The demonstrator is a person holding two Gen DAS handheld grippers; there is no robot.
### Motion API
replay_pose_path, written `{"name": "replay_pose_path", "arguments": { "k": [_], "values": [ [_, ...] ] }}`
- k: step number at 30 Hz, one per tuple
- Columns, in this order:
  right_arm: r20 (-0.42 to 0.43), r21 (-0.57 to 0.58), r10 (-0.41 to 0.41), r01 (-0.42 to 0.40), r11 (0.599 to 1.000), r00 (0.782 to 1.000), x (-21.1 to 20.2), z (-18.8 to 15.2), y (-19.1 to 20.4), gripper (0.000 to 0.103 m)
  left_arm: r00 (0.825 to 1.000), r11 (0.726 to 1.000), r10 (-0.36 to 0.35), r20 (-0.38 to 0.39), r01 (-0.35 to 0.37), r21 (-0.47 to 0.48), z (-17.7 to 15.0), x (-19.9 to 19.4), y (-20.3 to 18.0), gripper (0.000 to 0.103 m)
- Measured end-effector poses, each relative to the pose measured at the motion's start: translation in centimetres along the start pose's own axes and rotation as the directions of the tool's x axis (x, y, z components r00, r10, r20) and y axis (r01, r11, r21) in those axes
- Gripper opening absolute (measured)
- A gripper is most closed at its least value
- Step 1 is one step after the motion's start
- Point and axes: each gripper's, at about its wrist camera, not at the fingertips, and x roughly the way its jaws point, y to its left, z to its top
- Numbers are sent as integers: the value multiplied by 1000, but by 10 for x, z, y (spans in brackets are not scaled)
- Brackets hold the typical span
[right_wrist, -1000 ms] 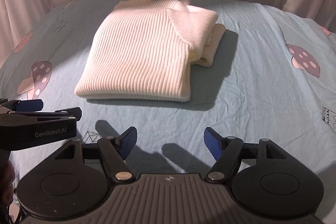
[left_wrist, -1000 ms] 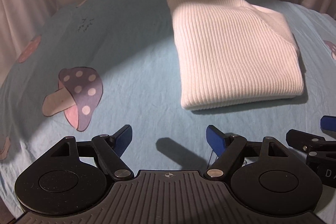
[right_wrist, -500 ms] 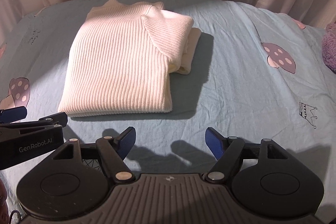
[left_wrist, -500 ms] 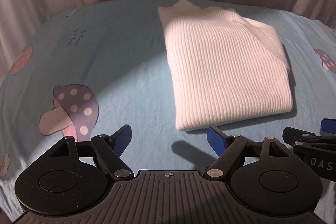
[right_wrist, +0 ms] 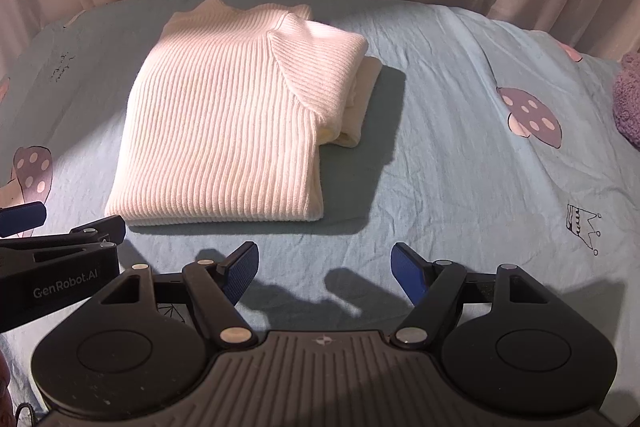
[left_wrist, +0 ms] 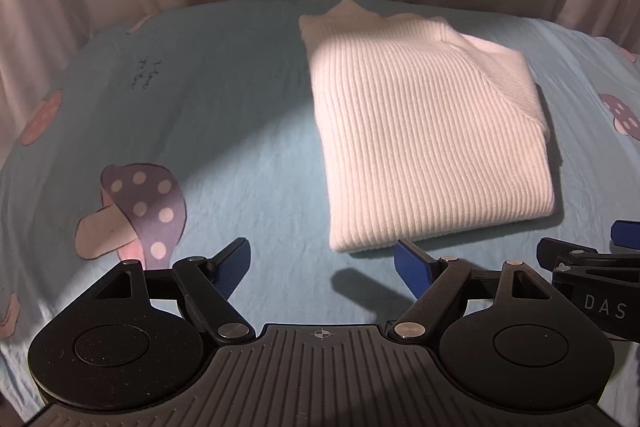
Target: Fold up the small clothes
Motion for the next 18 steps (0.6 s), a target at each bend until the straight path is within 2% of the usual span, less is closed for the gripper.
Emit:
{"name": "replay_pose_path", "arguments": {
  "k": [18],
  "values": [
    [-6, 2, 6, -6, 1000, 1000, 0, 1, -2, 74, 1000, 1000, 8, -2, -8, -1, 1, -2, -2, 84]
  ]
}}
